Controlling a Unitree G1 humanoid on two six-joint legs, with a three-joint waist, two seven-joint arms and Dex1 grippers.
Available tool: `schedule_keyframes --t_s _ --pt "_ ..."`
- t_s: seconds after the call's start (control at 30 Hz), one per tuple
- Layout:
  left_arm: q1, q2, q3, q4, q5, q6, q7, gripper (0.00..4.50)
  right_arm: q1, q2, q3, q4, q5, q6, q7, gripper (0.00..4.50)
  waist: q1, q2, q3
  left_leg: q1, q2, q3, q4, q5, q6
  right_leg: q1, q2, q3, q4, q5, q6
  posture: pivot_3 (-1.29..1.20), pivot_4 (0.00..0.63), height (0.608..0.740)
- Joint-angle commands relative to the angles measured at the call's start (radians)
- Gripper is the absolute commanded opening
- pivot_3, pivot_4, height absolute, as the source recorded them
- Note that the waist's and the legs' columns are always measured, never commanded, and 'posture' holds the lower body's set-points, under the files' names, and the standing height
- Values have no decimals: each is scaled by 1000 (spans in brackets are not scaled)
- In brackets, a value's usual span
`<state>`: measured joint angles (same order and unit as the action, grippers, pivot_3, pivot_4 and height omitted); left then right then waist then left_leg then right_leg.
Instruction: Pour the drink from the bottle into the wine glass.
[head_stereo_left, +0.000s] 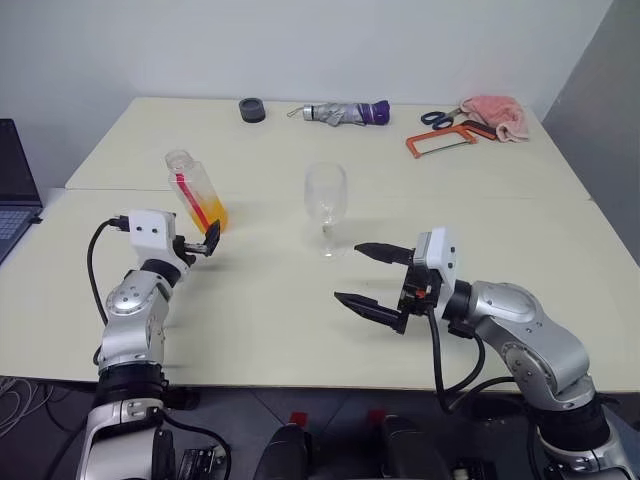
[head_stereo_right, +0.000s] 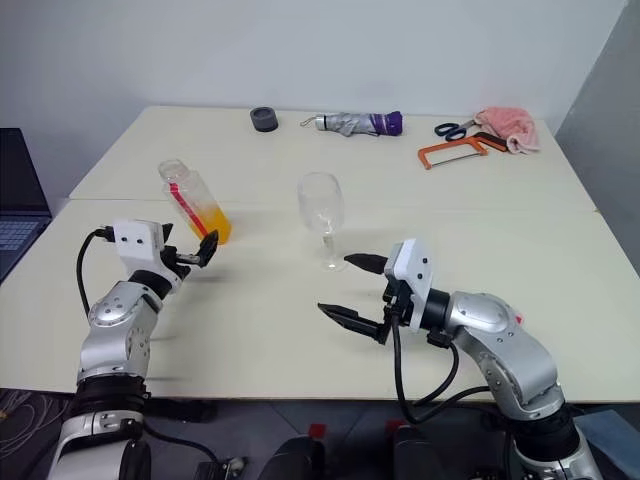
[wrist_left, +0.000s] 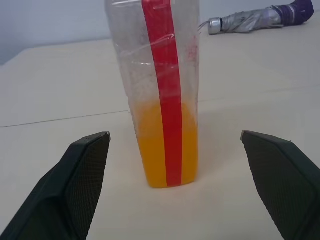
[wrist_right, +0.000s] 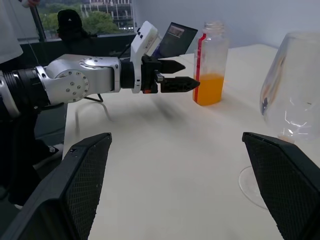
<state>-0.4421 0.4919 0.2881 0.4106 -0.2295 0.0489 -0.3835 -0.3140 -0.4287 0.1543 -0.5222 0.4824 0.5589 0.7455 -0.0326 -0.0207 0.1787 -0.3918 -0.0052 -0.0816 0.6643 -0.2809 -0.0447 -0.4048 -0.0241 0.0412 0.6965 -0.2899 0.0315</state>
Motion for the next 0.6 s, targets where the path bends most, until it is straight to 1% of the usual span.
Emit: schedule_keyframes --t_s 0.03,0.27,0.53,0.6 --pt "-61 33 12 36 8 -28 -2 4500 -35 4 -17 -34 25 0 -8 4461 0 0 0 0 0 0 0 0 0 0 0 0 0 0 0 0 150 740" --pt "-168 61 -2 172 24 -47 -18 4500 -52 -1 -8 -24 28 -5 -6 4461 0 0 0 0 -1 0 0 0 0 0 0 0 0 0 0 0 150 740" --pt "-281 61 -28 323 42 -83 -47 4500 -76 4 0 -5 21 -14 -1 4461 0 0 0 -1 -1 0 0 0 0 0 0 -1 0 0 0 0 150 740" --pt "-304 61 -33 357 49 -96 -52 4084 -84 6 1 -2 21 -17 0 4500 0 0 0 -1 -2 0 0 0 0 0 0 -1 0 0 0 0 150 740"
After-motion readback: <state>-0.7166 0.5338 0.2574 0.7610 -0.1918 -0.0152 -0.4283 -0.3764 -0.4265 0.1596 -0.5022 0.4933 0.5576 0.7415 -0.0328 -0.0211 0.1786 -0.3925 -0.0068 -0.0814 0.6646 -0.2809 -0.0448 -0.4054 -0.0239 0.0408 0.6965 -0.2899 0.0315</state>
